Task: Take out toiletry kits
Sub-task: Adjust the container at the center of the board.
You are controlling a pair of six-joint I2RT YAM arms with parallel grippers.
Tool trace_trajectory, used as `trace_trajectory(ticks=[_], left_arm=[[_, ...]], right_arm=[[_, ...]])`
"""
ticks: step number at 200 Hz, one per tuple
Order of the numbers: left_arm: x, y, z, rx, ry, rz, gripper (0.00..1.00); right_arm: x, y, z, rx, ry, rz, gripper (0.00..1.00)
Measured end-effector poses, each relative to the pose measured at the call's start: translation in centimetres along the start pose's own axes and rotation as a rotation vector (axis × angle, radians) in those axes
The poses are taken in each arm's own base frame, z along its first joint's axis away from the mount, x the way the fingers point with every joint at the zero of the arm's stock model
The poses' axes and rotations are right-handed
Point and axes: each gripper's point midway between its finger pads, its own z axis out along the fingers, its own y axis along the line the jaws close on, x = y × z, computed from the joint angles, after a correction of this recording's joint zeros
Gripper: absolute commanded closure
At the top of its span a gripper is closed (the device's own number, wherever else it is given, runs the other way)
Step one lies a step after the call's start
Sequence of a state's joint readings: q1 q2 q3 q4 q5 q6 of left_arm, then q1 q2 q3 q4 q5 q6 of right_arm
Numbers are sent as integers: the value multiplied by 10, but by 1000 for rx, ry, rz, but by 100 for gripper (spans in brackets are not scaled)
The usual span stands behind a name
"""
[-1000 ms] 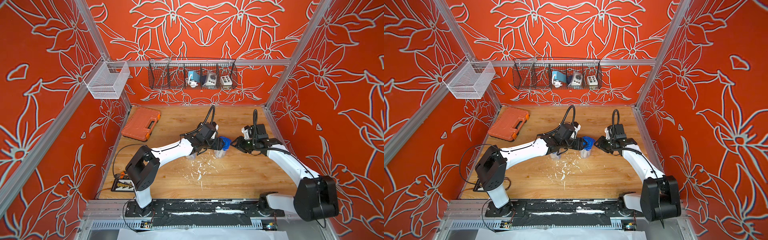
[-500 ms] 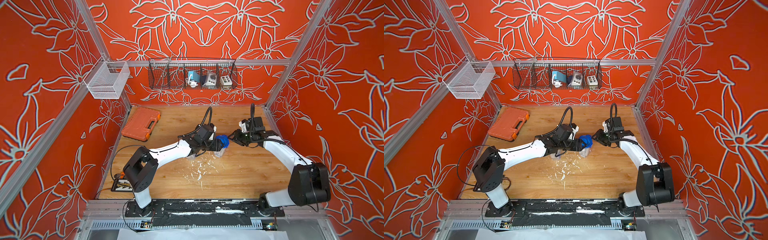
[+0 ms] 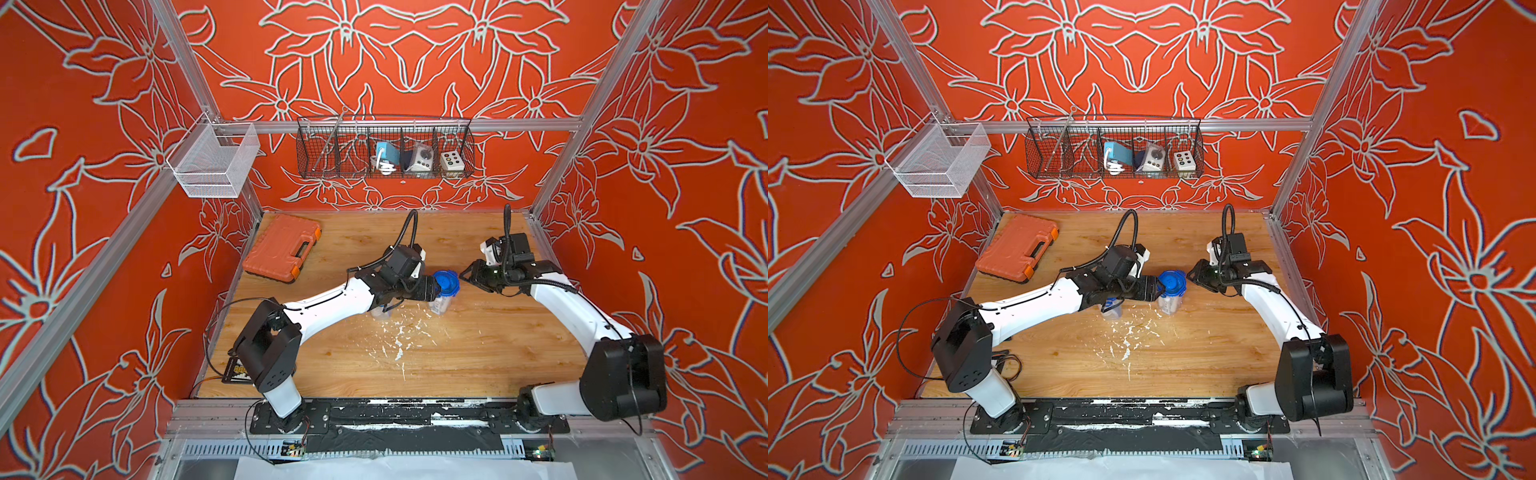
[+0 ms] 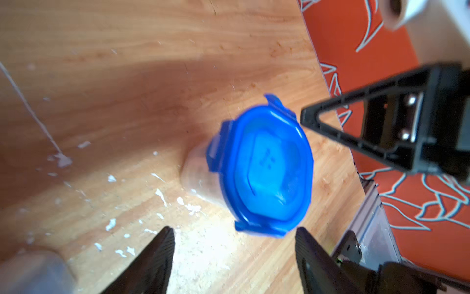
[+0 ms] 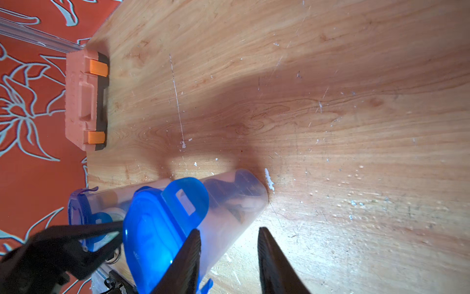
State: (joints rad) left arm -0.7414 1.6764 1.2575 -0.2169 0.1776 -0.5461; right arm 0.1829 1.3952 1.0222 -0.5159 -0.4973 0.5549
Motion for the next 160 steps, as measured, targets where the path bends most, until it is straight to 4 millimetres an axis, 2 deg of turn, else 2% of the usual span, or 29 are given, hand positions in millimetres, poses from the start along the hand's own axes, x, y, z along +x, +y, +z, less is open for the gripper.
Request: trace_trajectory(ticks=[22, 50, 81, 129, 160], left_arm=[[-17, 2, 1, -13, -20, 18, 34], [-29, -3, 15, -8, -19, 45, 39], [-14, 1, 28, -7, 30, 51, 40], [1, -17, 30, 43, 60, 68, 43], [7, -22, 31, 52, 78, 65, 43]], right_arm=[[2, -3, 5, 14, 25, 5, 62], [-1, -4, 9, 25, 39, 4, 63], [-10, -1, 14, 23, 40, -5, 63], [-23, 10, 22, 9, 48, -24, 63], [-24, 21, 28, -17, 68, -42, 63]])
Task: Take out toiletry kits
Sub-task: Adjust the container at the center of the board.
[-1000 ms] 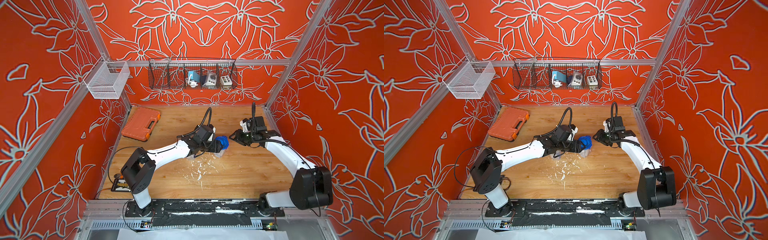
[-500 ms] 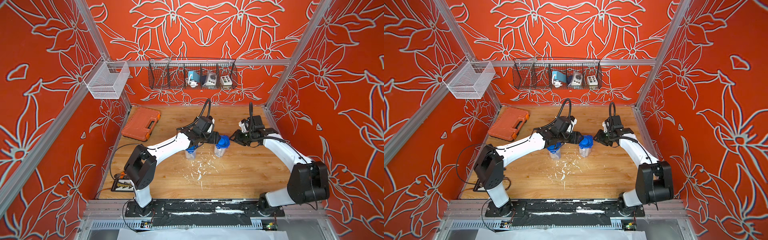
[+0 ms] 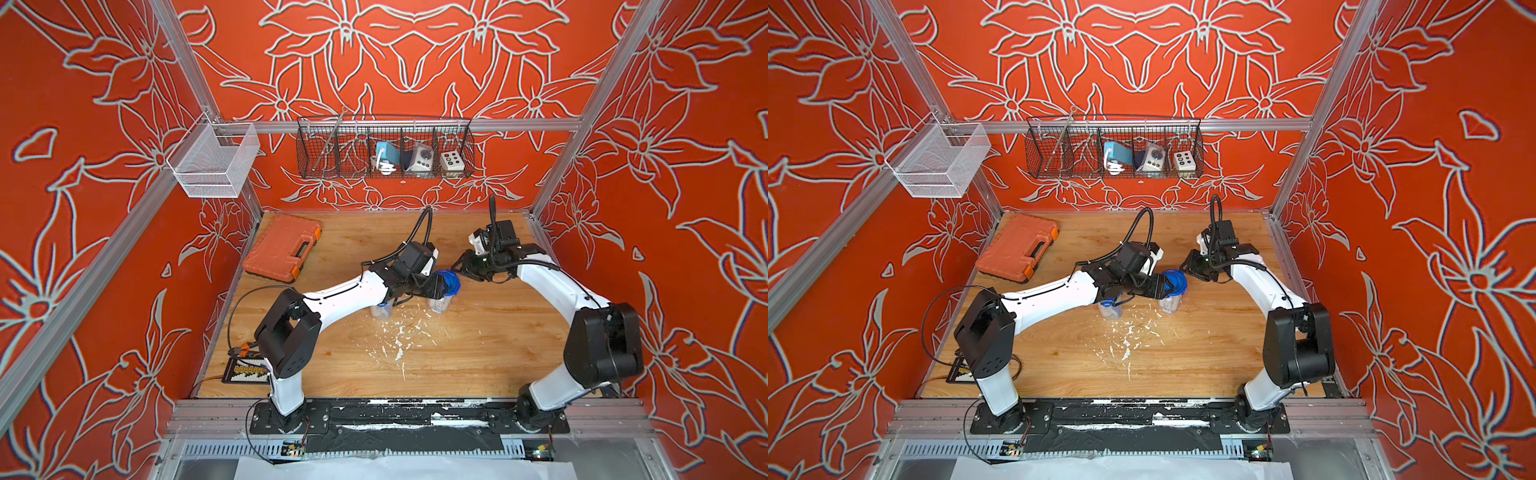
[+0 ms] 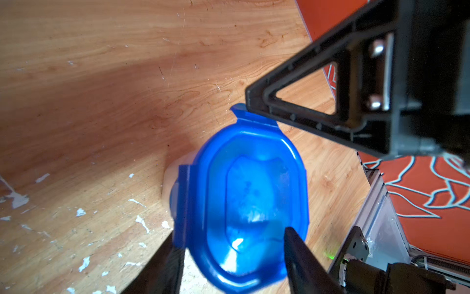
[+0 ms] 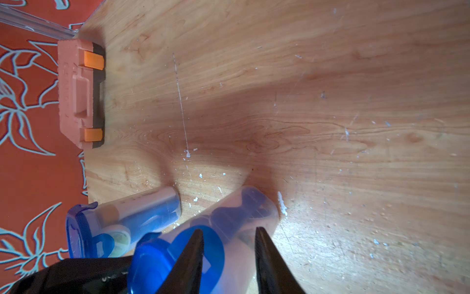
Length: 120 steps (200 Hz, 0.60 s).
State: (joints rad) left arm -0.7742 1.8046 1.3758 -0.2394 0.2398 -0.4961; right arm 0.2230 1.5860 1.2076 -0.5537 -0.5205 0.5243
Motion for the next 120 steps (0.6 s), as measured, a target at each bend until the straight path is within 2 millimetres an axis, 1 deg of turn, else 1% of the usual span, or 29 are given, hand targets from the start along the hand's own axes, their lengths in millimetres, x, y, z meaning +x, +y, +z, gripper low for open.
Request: trace_trajectory(ticks=[15, 37, 64, 97, 120], left_arm=[[1, -1, 0, 5, 4, -4, 42], [3, 1, 0, 4, 5, -20, 38], [6, 5, -7, -18, -6, -35, 36], [3, 6, -14, -38, -19, -39, 32], [-8, 5, -20, -54, -37, -20, 31]], right_arm=[[-1, 4, 2, -8, 5, -10, 63], [-2, 5, 4, -11, 10, -21, 63], [-2, 5, 2, 7, 20, -34, 61], [-4, -1, -10, 63, -2, -55, 60], [-5, -7, -24, 92, -23, -53, 60]])
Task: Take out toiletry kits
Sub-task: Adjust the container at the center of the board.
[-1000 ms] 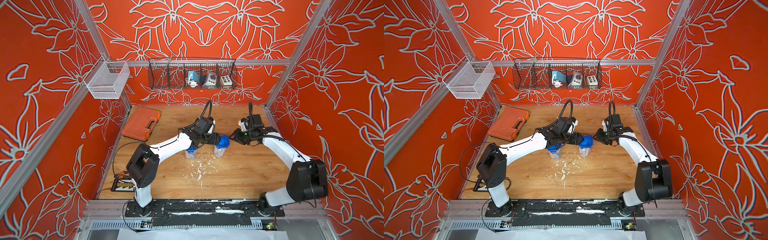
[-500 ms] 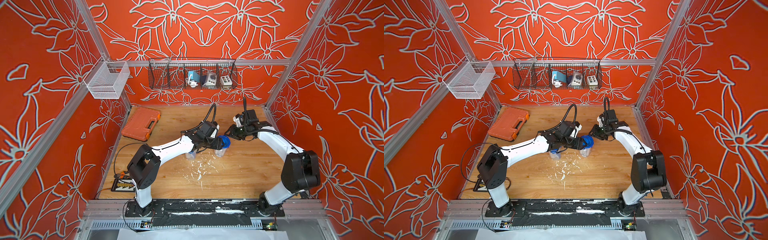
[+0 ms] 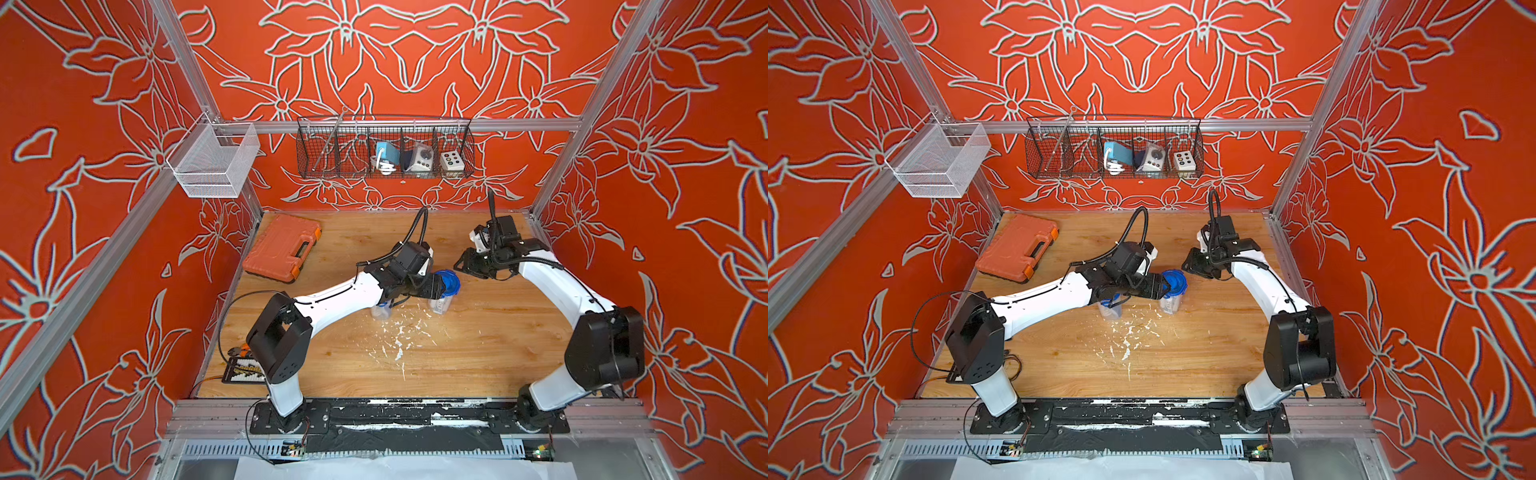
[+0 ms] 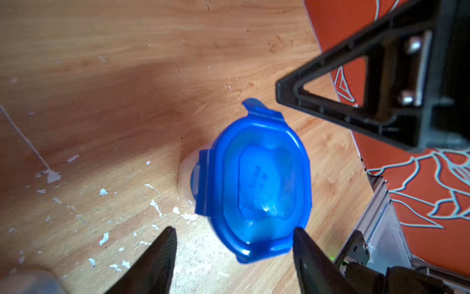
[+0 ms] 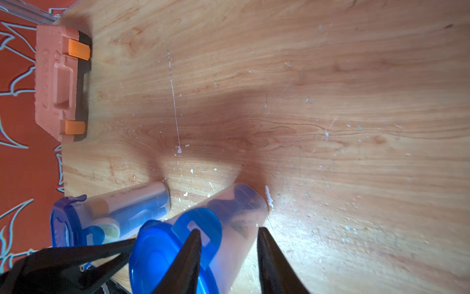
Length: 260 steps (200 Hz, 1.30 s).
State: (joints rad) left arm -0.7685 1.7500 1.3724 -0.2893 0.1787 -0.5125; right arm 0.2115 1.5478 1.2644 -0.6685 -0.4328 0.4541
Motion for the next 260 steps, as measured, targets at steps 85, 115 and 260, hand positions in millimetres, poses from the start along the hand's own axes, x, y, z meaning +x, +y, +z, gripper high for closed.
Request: trace_trajectory(ticks=[85, 115, 260], left_arm=[[-20, 5, 14, -14, -6, 42, 37], [-9, 7, 16, -6, 28, 24, 40], [-7, 6, 11, 7, 70, -55, 33]], right_arm=[[23, -6, 17, -33, 86, 37, 62], [24, -2, 21, -58, 103, 46, 62], [18, -6, -15, -221, -84, 183, 71]])
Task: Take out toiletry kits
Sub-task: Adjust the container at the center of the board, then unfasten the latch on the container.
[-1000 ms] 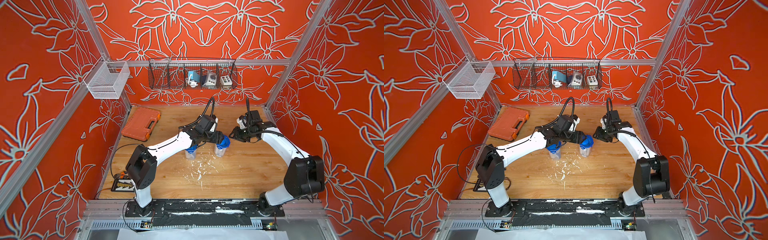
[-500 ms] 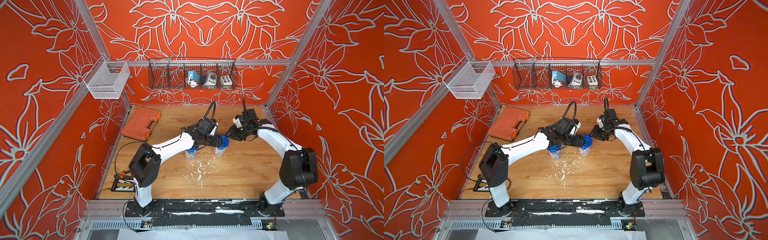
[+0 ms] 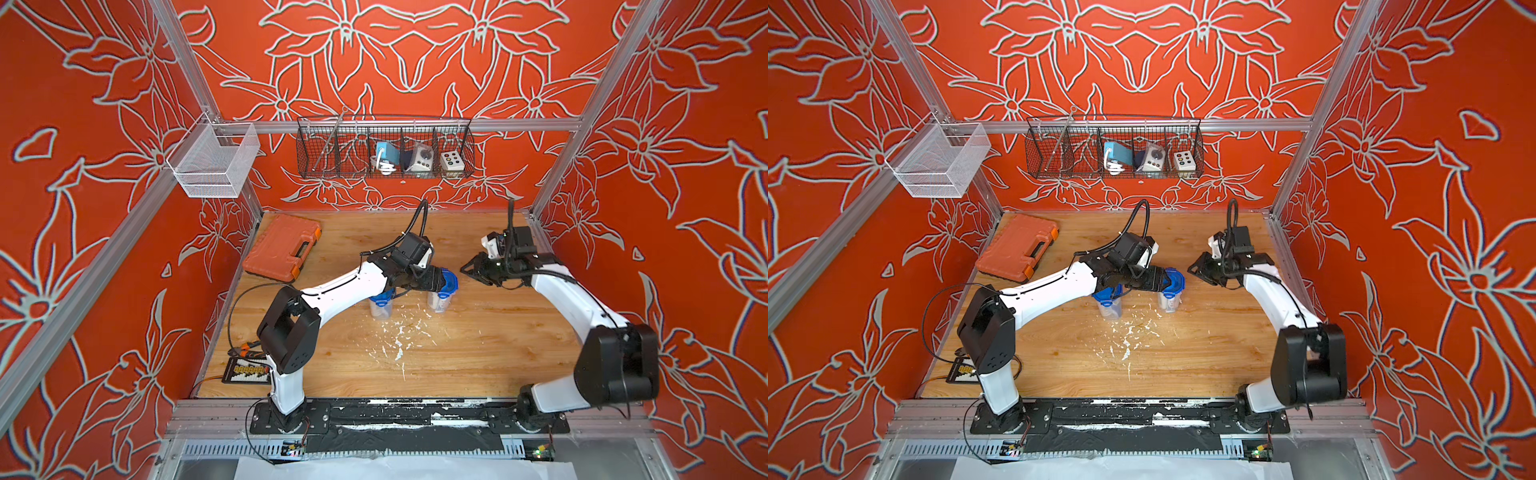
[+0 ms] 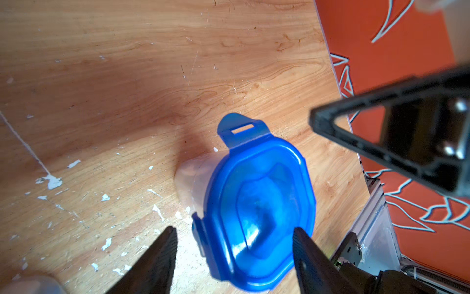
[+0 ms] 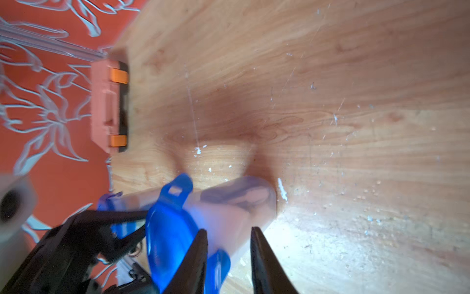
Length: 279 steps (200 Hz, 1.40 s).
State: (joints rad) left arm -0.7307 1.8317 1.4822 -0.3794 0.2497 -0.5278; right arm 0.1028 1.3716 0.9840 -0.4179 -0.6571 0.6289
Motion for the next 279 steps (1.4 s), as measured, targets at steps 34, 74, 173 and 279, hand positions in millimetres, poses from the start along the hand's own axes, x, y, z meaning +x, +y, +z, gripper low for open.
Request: trace_trajectory(ticks=[34, 74, 173, 279], left_arm=[[6, -3, 4, 34, 17, -6, 35], [15, -1, 9, 56, 37, -32, 38], [14, -3, 11, 79, 22, -51, 31], [1, 1, 15, 56, 11, -52, 36]], right_arm=[[10, 0, 2, -235, -59, 131, 72], [17, 12, 6, -391, -30, 187, 57], [25, 8, 9, -458, -37, 238, 45], [26, 1, 8, -475, -38, 271, 52]])
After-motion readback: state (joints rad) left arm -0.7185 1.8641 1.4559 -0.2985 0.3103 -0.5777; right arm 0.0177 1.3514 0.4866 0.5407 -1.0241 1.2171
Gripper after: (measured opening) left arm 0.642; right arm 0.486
